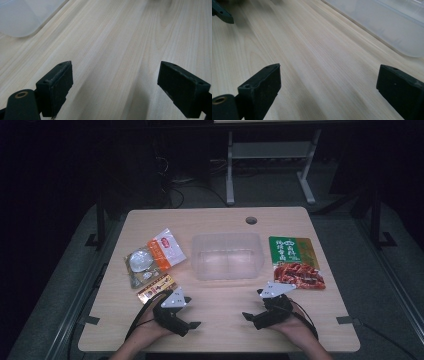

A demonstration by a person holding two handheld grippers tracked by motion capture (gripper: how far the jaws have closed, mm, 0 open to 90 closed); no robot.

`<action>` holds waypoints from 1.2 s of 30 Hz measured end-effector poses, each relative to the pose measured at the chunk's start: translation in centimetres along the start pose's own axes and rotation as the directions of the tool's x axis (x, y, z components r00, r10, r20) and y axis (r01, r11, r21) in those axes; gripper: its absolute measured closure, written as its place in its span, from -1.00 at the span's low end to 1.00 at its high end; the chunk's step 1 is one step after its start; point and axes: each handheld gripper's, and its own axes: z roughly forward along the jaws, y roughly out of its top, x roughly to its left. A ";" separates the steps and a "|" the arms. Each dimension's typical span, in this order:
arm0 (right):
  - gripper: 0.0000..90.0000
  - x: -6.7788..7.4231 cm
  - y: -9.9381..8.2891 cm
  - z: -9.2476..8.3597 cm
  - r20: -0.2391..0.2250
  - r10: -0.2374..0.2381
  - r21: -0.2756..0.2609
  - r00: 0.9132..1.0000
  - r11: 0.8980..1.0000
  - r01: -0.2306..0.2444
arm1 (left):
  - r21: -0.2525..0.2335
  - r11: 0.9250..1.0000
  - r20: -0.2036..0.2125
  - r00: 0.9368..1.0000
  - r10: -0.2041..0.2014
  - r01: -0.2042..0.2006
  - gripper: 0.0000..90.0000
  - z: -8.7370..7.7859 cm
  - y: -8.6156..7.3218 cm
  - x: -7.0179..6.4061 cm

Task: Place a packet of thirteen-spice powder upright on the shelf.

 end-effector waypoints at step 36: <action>-0.87 0.1 0.1 -0.1 -0.024 -0.014 -0.027 1.000 1.000 0.013 | -0.041 0.997 -0.066 0.996 -0.063 0.060 -0.71 -3.3 0.1 1.4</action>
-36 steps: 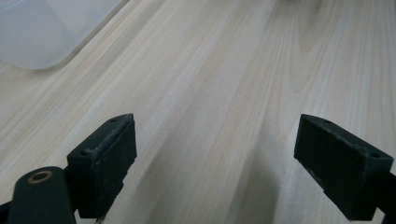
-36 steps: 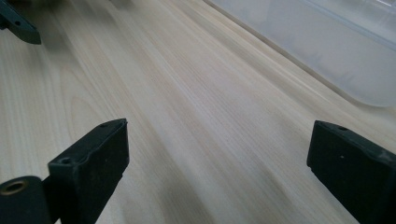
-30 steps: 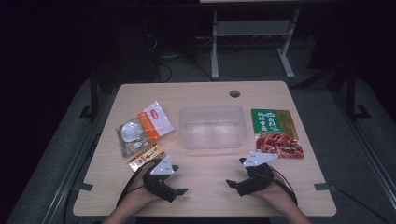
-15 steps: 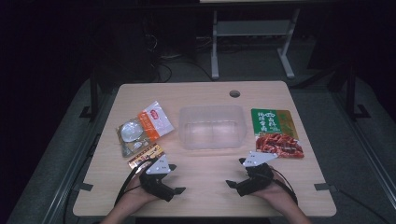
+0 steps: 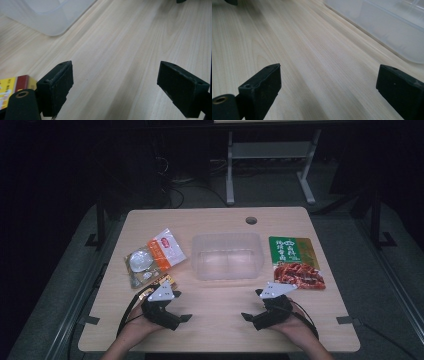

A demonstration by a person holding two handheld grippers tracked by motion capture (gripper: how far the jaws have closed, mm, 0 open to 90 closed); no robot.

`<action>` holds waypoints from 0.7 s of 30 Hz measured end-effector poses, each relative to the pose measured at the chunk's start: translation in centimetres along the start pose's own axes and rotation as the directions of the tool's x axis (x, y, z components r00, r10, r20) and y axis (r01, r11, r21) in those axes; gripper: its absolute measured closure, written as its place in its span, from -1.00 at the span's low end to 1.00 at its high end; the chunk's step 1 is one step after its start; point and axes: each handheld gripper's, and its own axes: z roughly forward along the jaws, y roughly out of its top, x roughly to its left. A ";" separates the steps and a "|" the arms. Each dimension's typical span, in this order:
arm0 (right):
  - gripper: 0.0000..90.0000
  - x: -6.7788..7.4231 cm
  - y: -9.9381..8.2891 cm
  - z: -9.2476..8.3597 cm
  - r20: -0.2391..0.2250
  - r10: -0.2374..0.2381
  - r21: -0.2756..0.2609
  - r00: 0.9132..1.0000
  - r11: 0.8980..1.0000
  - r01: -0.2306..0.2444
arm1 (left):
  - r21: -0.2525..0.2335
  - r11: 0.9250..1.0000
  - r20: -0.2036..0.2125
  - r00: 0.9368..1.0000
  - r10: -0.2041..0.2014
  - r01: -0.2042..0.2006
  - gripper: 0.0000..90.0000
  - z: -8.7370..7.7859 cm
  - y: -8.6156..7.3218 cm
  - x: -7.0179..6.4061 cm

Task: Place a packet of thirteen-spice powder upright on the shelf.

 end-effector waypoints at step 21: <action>-0.87 -0.1 0.0 0.0 0.002 0.004 -0.001 1.000 1.000 -0.004 | 0.003 0.999 -0.110 0.993 -0.051 0.052 -0.71 -2.6 -1.2 2.8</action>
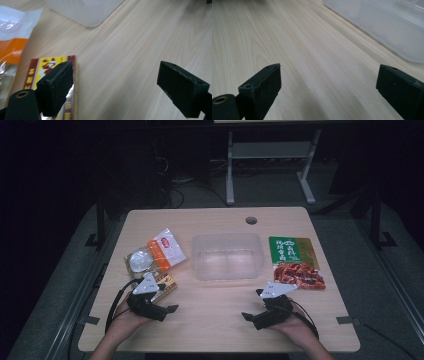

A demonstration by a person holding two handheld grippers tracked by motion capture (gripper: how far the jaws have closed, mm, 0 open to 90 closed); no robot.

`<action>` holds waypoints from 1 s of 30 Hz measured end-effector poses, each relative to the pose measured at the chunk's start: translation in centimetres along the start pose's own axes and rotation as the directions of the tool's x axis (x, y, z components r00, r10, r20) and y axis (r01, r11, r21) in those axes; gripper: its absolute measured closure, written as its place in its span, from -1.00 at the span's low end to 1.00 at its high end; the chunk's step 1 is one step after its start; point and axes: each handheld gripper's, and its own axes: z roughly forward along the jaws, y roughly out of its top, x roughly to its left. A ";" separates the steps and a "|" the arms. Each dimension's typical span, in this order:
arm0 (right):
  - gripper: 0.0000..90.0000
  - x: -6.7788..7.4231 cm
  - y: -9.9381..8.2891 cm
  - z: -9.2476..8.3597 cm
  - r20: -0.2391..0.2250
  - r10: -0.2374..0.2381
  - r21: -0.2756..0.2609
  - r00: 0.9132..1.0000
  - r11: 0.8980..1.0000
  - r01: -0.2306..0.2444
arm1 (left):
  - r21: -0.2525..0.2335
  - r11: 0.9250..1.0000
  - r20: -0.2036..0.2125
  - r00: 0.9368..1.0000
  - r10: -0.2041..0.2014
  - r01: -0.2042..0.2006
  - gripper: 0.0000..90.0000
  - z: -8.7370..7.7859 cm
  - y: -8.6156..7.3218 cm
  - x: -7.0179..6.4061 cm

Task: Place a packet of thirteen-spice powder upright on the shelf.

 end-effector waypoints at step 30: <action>-0.87 0.1 0.0 0.0 -0.006 -0.006 0.002 1.000 1.000 0.006 | 0.047 0.994 -0.109 0.989 -0.097 0.103 -0.70 -1.3 -3.2 4.9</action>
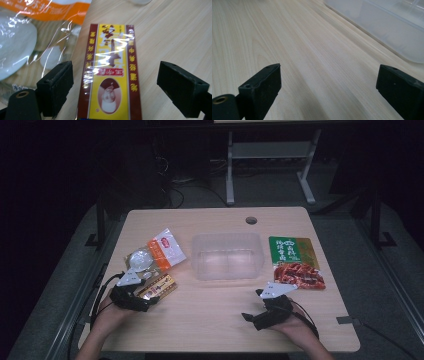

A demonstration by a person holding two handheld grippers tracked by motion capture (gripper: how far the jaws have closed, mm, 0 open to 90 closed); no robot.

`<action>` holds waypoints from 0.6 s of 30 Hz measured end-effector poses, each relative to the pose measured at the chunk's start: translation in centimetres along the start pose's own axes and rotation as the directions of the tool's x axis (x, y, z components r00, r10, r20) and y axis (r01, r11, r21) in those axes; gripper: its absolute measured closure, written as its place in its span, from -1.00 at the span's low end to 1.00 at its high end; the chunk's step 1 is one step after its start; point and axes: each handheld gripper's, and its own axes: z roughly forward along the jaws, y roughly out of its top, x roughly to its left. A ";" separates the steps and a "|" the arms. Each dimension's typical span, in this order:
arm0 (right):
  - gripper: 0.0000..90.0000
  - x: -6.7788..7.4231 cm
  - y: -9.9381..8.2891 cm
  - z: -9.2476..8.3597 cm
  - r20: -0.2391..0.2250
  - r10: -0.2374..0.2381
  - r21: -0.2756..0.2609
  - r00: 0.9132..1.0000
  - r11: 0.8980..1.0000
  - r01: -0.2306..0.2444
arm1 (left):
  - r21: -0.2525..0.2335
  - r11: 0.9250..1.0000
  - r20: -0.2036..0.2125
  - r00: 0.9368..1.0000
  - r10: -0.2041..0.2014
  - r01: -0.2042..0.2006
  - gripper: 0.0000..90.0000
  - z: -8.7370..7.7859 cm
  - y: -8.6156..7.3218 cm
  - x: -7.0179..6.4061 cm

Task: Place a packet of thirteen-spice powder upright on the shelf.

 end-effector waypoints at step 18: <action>-0.87 0.1 0.0 0.1 -0.004 -0.004 0.004 1.000 1.000 0.004 | 0.092 0.995 0.022 0.999 0.029 -0.031 -0.59 1.4 -0.7 0.2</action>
